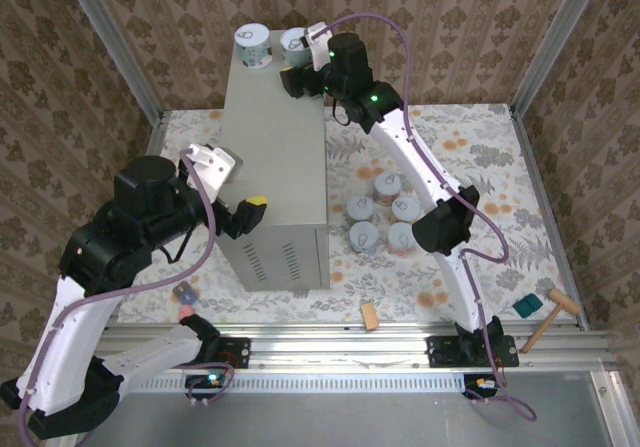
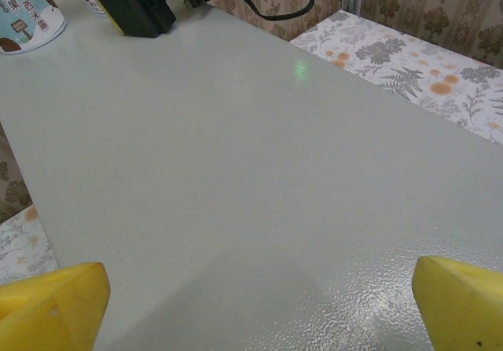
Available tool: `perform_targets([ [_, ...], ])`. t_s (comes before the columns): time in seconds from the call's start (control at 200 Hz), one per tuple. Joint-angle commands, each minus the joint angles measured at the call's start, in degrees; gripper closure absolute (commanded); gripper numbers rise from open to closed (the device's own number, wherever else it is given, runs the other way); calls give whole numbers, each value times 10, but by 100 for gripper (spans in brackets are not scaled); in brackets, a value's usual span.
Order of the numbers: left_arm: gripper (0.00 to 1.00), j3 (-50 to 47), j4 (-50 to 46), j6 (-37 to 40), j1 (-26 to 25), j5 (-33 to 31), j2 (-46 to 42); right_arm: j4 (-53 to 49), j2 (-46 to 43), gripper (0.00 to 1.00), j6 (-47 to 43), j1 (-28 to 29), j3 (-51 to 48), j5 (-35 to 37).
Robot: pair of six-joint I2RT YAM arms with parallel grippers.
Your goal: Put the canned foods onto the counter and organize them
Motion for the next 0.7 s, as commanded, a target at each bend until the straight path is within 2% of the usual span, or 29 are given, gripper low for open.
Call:
perform_targets([
  [0.0, 0, -2, 10, -14, 4, 9, -11, -22, -19, 5, -19, -4, -50, 3],
  [0.295, 0, -6, 13, -18, 4, 10, -17, -10, -24, 12, -29, -3, -63, 2],
  [0.515, 0, -5, 13, -18, 4, 5, -21, -27, 8, 21, -30, -4, -7, -8],
  [0.695, 0, -4, 12, -17, 4, -2, -22, -31, 28, 24, -25, -4, 25, -20],
])
